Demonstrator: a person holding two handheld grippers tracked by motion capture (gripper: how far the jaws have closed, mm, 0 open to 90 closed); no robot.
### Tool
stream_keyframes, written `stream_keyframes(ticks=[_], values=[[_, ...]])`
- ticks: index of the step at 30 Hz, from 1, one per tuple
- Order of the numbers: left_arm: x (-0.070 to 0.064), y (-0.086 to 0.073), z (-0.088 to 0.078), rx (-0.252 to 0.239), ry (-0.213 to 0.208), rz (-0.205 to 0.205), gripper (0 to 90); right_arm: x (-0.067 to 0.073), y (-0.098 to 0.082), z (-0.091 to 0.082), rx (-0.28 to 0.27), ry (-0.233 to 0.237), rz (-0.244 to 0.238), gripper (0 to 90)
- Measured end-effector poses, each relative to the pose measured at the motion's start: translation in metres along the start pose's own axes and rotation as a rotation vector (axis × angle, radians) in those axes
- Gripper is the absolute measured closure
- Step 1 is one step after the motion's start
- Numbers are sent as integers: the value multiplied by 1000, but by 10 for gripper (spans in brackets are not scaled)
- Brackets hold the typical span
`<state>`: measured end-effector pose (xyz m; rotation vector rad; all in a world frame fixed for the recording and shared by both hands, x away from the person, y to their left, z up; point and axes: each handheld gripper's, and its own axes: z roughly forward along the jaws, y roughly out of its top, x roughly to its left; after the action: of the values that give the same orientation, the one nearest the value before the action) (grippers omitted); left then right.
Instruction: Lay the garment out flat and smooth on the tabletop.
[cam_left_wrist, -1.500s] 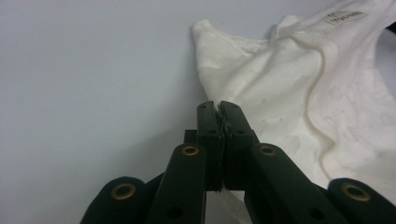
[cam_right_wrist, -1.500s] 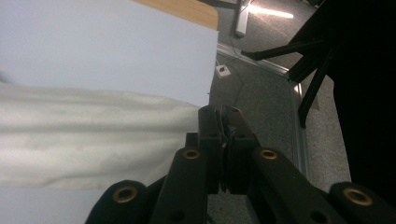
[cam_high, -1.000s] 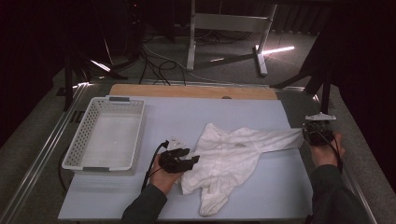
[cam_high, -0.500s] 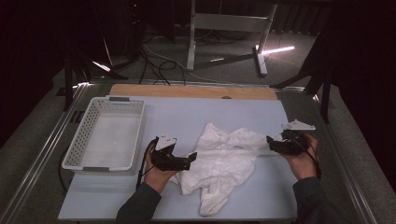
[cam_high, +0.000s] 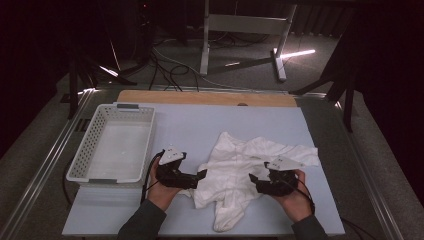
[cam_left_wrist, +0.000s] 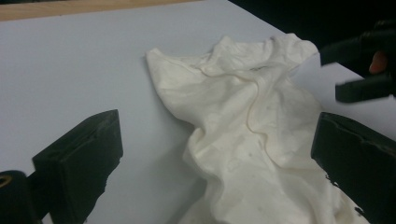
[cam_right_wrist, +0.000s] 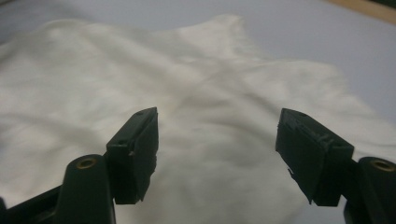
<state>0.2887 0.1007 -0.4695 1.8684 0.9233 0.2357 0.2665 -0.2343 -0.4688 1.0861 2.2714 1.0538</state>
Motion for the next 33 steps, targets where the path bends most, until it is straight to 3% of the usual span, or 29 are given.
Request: stream_keyframes(ticks=[4,8,13,14,15,17,18,20,24,30,33], values=[[-1,-6,-7,20,-22,-2,75,23,-8,3,-1,76,-12,321],[-1,-13,-13,38,-42,0,98,42,-13,6,25,153,-59,335],[-1,-19,-16,61,-41,9,105,50,-13,13,49,202,-93,416],[-1,-23,-18,73,-33,12,105,51,-13,15,60,209,-99,445],[0,-25,-18,80,-35,9,107,51,-14,19,84,222,-100,593],[1,-28,-19,90,-32,5,111,50,-14,20,97,261,-113,739],[1,-28,-19,90,-32,5,117,50,-14,20,97,261,-113,739],[3,-30,-19,92,-46,-2,133,49,-13,18,89,248,-118,872],[1,-30,-19,88,-55,6,153,40,-10,10,41,198,-96,879],[-7,-32,-14,114,-73,36,162,18,-7,0,-23,102,-1,880],[-14,-34,-8,141,-105,67,175,9,-6,-3,-44,72,33,880]])
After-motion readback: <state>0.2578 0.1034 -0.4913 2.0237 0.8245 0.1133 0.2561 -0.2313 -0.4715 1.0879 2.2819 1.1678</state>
